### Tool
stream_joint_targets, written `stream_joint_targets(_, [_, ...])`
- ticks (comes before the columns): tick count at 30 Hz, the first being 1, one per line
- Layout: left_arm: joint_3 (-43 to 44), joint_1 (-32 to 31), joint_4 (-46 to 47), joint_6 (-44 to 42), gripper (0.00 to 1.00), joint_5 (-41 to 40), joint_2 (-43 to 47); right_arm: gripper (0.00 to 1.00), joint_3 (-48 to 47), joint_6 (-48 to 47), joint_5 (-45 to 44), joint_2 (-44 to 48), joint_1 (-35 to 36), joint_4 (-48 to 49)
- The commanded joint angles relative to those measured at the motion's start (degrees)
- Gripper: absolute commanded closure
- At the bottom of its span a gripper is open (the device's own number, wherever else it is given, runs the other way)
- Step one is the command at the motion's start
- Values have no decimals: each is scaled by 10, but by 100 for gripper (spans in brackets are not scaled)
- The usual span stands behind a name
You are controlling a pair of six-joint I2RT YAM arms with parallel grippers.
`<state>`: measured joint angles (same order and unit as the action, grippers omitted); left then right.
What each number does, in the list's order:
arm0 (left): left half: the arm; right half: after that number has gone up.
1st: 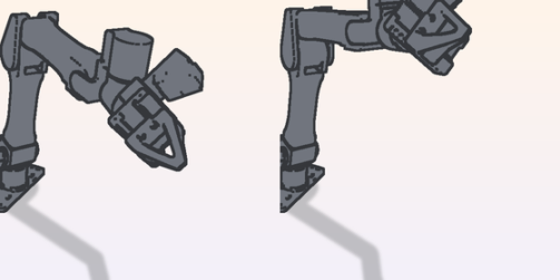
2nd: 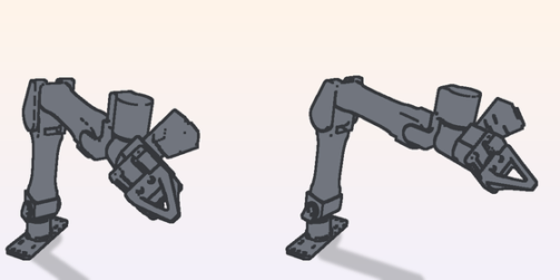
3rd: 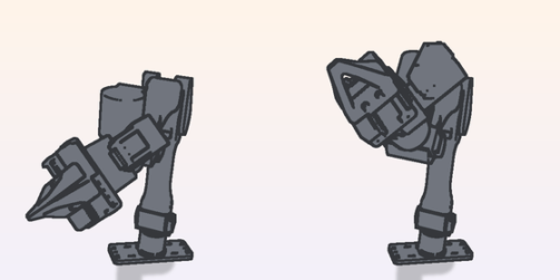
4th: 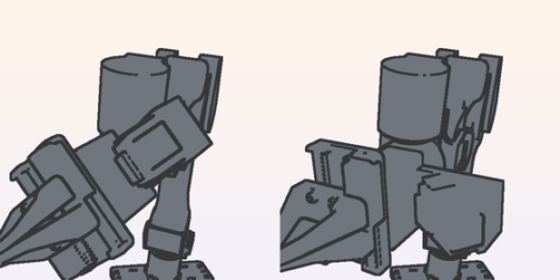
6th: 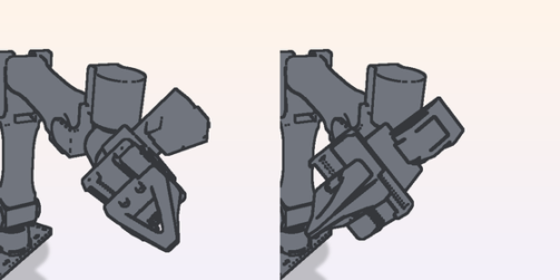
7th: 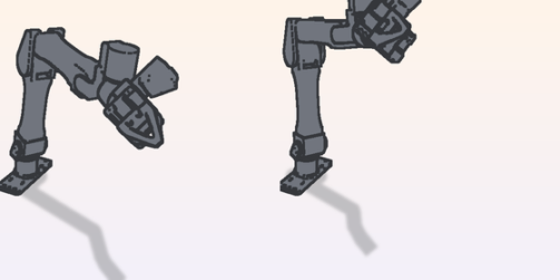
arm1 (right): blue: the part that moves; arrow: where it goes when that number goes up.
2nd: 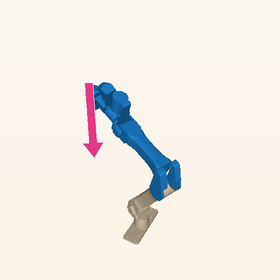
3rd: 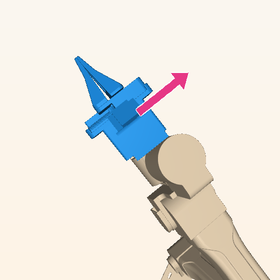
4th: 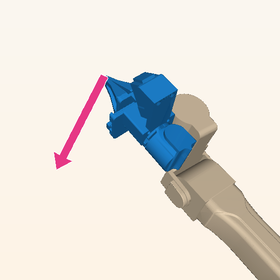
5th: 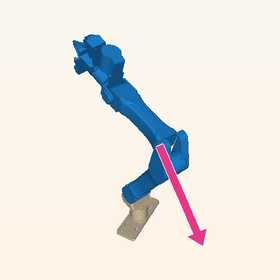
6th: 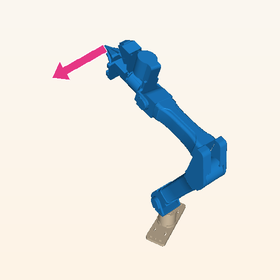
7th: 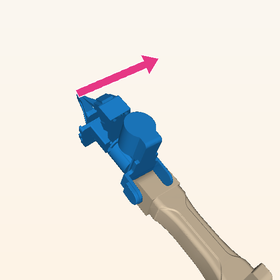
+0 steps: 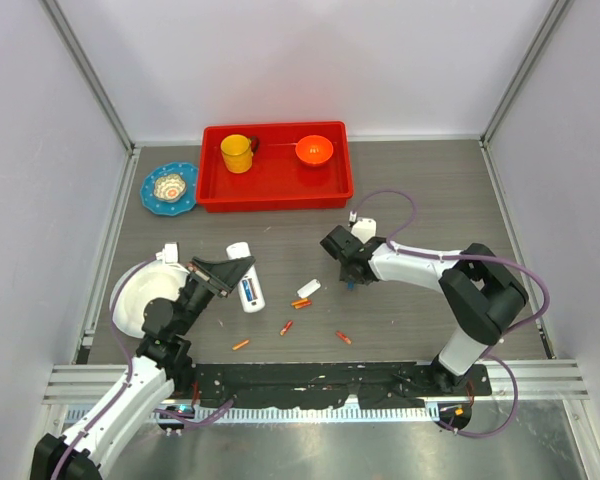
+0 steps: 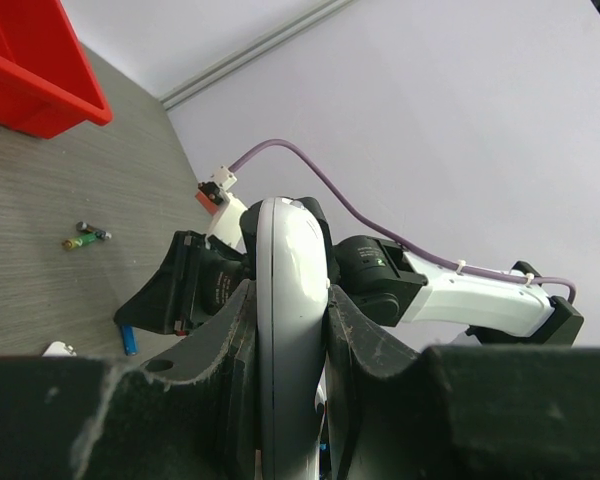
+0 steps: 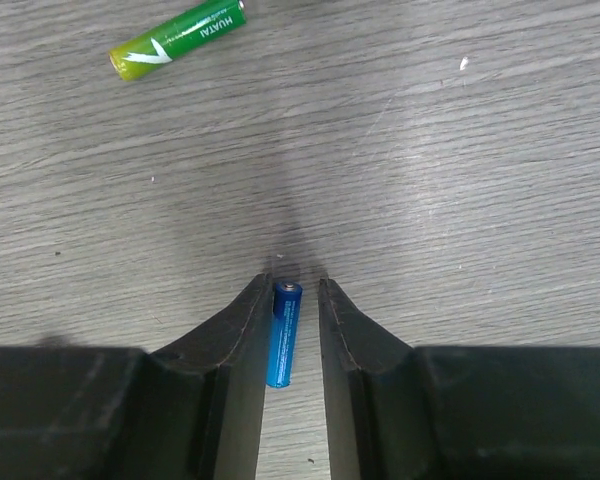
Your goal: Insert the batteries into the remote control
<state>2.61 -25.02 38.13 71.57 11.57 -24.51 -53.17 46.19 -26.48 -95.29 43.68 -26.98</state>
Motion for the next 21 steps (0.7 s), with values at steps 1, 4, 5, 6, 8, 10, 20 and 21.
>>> stream_joint_targets(1, [-72,-1,12,-6,100,-3,-1,71,-4,-8,-7,-15,-4,-11])
stream_joint_targets(4, [-71,-2,13,-6,100,-2,-2,72,0,-7,-1,-15,-4,-10])
stream_joint_targets(5, [-71,-1,13,-6,100,-1,-2,72,2,-3,1,-14,-4,-11])
stream_joint_targets(6, [-70,-1,12,-6,99,-1,-3,72,3,-1,2,-13,-4,-10])
stream_joint_targets(8, [-70,-2,12,-6,100,-2,-3,71,7,3,6,-10,-4,-9])
stream_joint_targets(10, [-70,-1,12,-6,100,-1,-3,73,10,3,9,-10,-4,-4])
stream_joint_targets(20, [-62,-1,6,-2,100,-1,0,99,18,-8,15,30,-4,0])
stream_joint_targets(21, [-57,-1,2,-2,100,4,-2,99,19,-15,15,46,-4,3])
